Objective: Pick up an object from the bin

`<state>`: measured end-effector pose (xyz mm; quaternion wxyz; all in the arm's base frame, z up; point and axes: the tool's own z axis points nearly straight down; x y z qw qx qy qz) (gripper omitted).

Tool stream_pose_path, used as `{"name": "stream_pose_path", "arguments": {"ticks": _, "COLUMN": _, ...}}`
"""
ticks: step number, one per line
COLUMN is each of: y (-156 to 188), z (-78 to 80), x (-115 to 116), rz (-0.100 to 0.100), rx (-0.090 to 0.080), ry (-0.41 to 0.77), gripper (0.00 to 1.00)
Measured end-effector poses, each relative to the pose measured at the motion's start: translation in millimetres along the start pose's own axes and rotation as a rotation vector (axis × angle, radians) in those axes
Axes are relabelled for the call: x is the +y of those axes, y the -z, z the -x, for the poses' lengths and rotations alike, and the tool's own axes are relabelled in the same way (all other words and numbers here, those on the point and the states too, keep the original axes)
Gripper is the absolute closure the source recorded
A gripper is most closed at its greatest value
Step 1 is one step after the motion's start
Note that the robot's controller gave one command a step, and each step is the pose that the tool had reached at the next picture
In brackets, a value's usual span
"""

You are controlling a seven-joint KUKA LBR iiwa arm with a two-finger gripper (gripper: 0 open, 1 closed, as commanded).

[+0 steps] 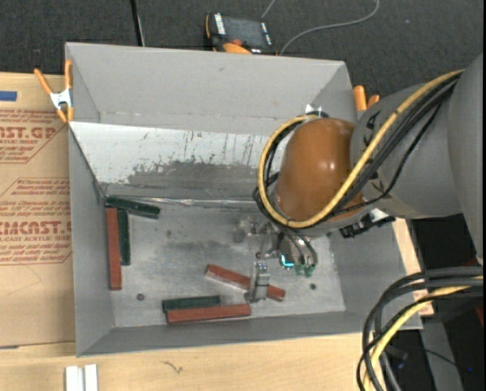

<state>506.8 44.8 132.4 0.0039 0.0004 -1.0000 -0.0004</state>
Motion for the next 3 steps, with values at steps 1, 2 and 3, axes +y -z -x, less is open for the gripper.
{"name": "stream_pose_path", "arguments": {"ticks": 1, "y": -66, "z": -10.0, "x": -14, "rz": 0.000, "rx": -0.001, "ry": -0.055, "gripper": 0.00}}
{"name": "stream_pose_path", "arguments": {"ticks": 2, "y": -60, "z": -8.2, "x": -14, "rz": 0.001, "rx": -0.001, "ry": -0.053, "gripper": 1.00}}
{"name": "stream_pose_path", "arguments": {"ticks": 3, "y": 114, "z": 60.8, "x": -9, "rz": -0.002, "rx": -0.019, "ry": 0.267, "gripper": 1.00}}
